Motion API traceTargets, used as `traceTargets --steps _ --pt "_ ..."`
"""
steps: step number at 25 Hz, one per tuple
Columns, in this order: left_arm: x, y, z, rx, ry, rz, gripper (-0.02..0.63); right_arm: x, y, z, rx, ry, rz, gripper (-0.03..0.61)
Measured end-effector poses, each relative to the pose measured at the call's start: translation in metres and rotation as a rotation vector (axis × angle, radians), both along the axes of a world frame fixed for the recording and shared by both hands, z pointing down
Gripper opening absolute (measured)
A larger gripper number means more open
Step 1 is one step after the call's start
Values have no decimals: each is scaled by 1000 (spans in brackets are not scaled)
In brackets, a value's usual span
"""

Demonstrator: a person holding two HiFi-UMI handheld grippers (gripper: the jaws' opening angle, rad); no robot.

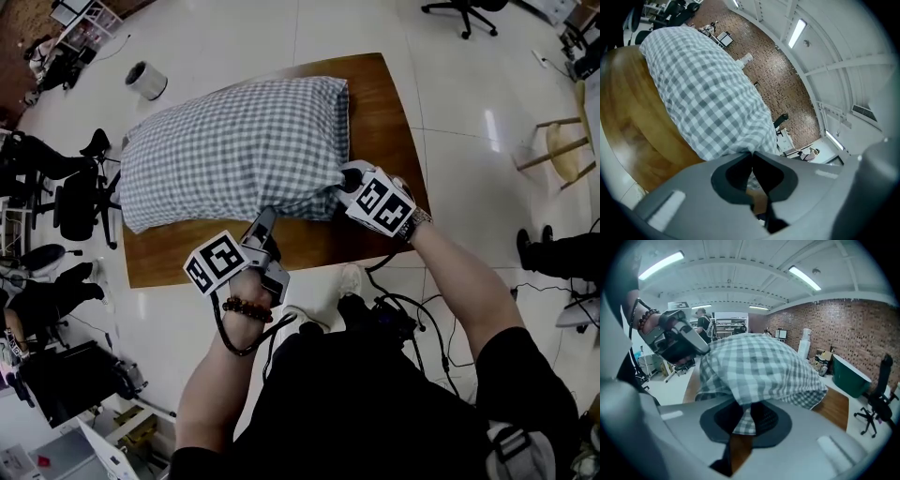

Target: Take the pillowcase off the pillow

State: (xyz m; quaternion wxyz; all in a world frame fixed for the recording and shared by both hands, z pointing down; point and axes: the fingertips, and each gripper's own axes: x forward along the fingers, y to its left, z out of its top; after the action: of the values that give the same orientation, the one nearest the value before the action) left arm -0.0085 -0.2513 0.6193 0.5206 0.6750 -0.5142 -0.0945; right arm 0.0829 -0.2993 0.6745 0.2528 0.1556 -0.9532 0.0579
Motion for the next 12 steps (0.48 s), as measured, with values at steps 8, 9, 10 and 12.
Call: traceTargets --steps 8,9,10,12 --pt "-50 23 -20 34 -22 -123 3 22 6 -19 61 -4 72 23" --pt "-57 26 -20 36 -23 -134 3 24 7 -21 67 0 79 21" --pt "-63 29 -21 38 -23 -144 4 25 8 -23 76 6 84 20" --pt "-74 33 -22 43 -20 -163 4 27 9 -27 89 25 90 20"
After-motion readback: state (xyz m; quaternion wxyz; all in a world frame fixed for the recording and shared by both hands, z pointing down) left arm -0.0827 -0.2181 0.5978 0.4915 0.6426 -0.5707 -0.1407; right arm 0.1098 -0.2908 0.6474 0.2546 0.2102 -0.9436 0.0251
